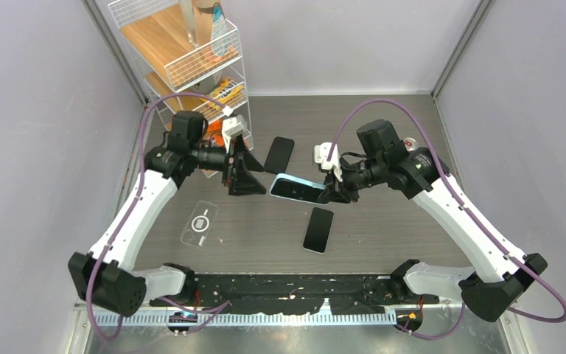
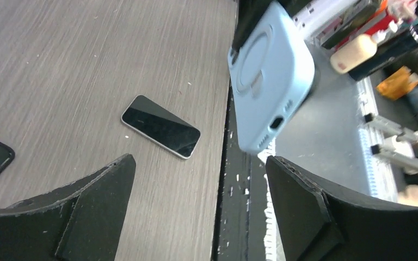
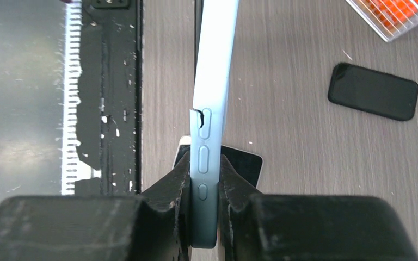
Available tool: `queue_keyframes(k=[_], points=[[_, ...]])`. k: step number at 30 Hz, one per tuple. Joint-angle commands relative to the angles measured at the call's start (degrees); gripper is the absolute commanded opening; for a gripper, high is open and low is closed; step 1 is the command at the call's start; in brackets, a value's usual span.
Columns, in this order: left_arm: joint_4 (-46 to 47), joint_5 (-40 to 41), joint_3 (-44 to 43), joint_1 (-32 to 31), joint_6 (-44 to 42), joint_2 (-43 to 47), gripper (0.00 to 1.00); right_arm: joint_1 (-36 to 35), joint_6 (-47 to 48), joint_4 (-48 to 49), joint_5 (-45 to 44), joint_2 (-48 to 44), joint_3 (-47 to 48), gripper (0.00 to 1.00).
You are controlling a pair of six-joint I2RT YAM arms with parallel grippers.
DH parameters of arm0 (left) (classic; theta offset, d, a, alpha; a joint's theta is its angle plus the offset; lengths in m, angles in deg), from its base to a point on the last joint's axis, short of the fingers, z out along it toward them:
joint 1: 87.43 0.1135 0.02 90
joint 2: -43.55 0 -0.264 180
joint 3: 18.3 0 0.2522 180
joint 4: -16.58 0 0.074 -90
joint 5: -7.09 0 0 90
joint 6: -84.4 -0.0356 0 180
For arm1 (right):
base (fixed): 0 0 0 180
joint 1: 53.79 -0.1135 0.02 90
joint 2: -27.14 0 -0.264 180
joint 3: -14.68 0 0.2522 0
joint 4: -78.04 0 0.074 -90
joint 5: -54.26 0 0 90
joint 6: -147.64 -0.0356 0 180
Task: Take the phone out of the phone case
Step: Remove the phone case from the phone.
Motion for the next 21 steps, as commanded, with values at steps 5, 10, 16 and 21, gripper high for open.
queue_keyframes(k=[5,10,16,21], points=[[-17.73,2.3,1.47,-3.06,-25.99,9.89,0.93,1.83,0.89,-3.22,16.24,2.68,8.39,0.06],[-7.99,4.19,5.01,-7.28,-19.41,13.62,0.8,1.93,0.47,-3.5,19.02,4.17,8.61,0.06],[-5.18,4.74,3.88,-10.57,-16.52,13.4,0.59,2.08,0.13,-3.26,20.73,4.63,7.61,0.05],[-3.39,5.82,3.32,-11.72,-14.99,12.84,0.5,2.26,-0.23,-2.66,20.99,4.62,6.6,0.06]])
